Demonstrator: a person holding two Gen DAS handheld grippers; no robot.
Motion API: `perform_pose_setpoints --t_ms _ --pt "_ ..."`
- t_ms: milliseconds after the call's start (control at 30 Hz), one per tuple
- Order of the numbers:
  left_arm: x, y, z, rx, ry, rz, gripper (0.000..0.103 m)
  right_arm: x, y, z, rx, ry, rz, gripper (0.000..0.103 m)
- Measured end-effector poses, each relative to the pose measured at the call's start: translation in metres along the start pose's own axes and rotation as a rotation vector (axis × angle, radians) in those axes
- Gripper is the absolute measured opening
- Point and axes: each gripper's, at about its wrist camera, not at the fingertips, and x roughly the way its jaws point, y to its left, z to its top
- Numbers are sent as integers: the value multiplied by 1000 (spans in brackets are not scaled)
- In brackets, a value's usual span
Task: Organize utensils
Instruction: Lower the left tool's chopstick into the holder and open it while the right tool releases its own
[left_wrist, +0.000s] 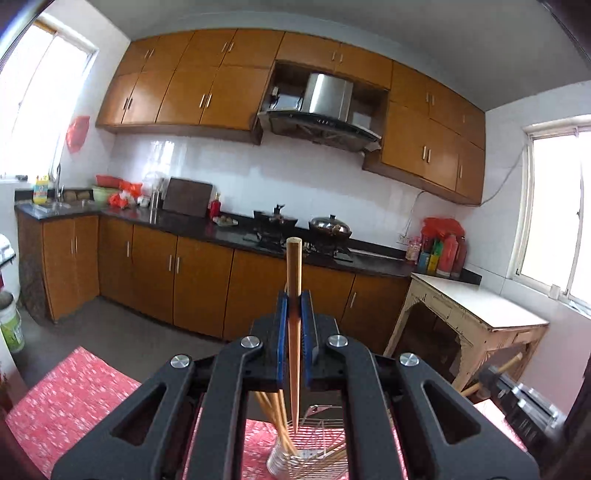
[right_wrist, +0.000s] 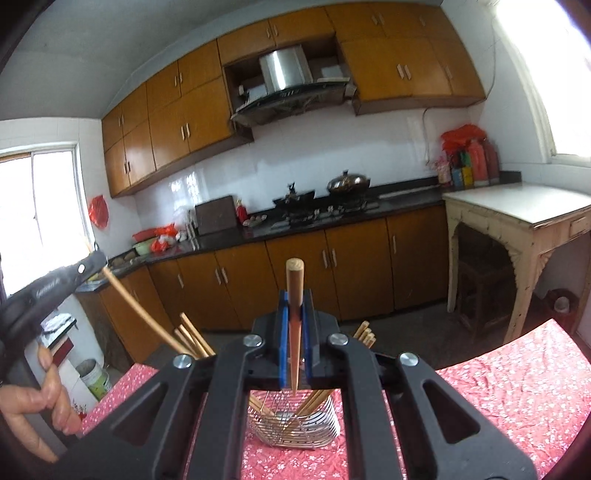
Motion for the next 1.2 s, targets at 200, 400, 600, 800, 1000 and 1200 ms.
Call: perform_pose_setpoints --t_ms 200,400,600,800,1000,1200 --pt "28 4 -28 -16 84 -14 7 27 -3 -14 4 69 30 8" --pt "47 11 -48 -30 170 -29 7 49 -10 -28 28 132 47 8" --pt "59 10 -63 -6 224 -31 7 69 -16 -34 75 181 64 8" --pt "75 8 -76 13 282 -29 7 90 -26 -46 116 234 59 8" --pt "80 11 -80 19 301 -26 7 97 -32 -50 117 239 19 13" --pt "68 17 -68 16 266 -14 23 72 -38 -40 92 153 -53 42"
